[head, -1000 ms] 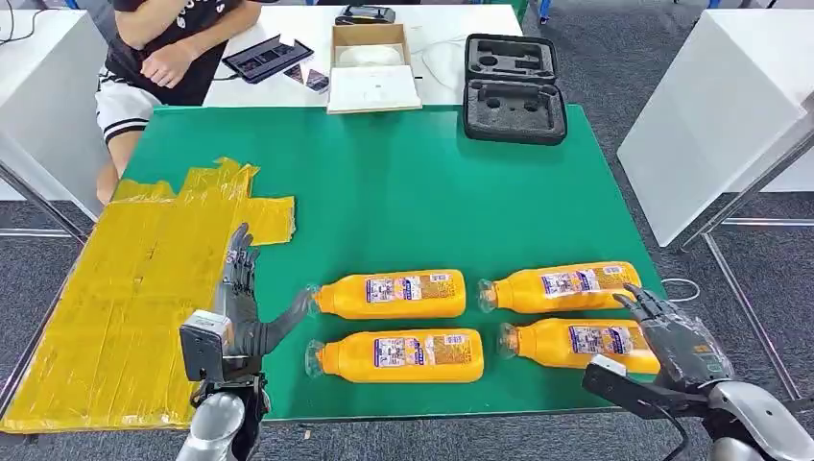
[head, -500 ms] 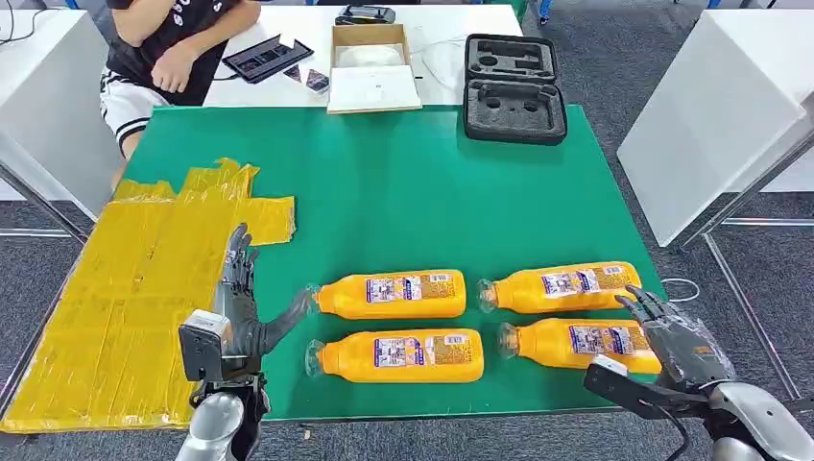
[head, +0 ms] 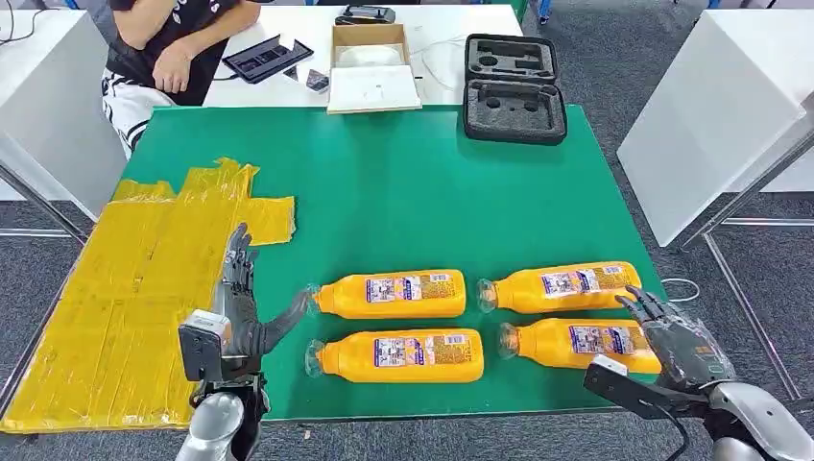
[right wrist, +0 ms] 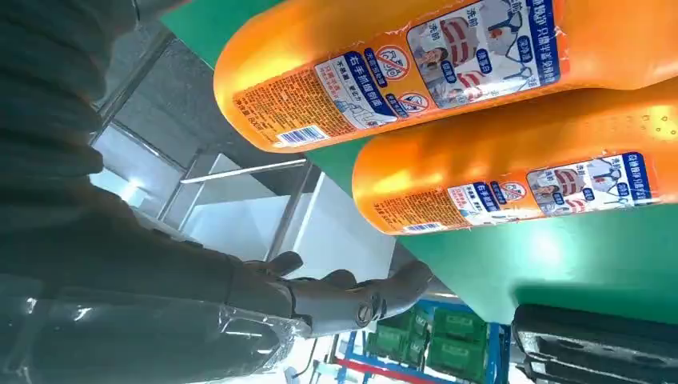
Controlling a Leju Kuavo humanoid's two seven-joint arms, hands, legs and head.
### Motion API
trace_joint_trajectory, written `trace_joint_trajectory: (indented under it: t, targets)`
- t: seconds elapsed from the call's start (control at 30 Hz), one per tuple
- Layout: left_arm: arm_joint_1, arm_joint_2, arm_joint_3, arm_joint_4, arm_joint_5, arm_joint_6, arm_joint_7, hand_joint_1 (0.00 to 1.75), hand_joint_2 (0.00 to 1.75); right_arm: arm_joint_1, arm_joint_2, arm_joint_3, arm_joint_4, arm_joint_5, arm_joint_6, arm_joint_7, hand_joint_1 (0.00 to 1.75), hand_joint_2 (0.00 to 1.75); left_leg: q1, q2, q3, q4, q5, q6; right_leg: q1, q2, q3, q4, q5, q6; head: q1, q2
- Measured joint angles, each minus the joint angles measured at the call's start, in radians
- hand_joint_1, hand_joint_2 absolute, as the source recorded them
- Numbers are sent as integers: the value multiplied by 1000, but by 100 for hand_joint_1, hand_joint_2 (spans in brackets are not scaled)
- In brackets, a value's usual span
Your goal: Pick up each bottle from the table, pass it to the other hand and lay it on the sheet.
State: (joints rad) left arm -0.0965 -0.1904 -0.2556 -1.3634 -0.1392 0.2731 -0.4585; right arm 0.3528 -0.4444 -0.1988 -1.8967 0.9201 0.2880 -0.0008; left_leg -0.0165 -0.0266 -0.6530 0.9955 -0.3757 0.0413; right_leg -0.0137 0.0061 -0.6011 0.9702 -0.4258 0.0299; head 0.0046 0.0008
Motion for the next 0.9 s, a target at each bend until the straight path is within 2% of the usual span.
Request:
trace_joint_trajectory:
  t: [0.47, 0.53, 0.6, 0.63, 0.73, 0.9]
  targets:
    - [0, 0, 0, 0, 0, 0, 0, 0, 175, -1, 2, 0, 1, 0, 0, 0, 0, 175, 0, 0, 0, 0, 0, 0, 0, 0, 0, 0, 0, 0, 0, 0]
    - [-4, 0, 0, 6, 3, -8, 11, 0, 175, -11, 5, 3, 22, 79, 4, 38, 0, 175, 0, 0, 0, 0, 0, 0, 0, 0, 0, 0, 0, 0, 0, 0]
    - [-23, -1, -1, 48, 7, -10, 9, 0, 175, -56, 17, 30, 133, 240, -38, 81, 0, 175, 0, 0, 2, 0, 0, 0, 0, 0, 1, 0, 0, 0, 1, 0]
    - [-27, -2, -1, 60, 9, -10, 5, 0, 175, -63, 22, 37, 176, 270, -60, 83, 0, 175, 0, 0, 1, 0, 1, 1, 0, 0, 1, 0, 0, 0, 0, 0]
    - [-36, -3, -1, 90, 15, -10, -2, 0, 175, -83, 35, 61, 261, 287, -87, 81, 0, 175, -1, 0, 1, 0, 1, 1, 0, 0, 2, 0, 0, 0, -1, 0]
    - [-40, -3, -2, 109, 18, -10, -3, 0, 175, -109, 52, 81, 307, 292, -87, 86, 0, 175, 0, 1, 2, 0, 0, 1, 0, 0, 2, 0, 0, 0, 0, 0]
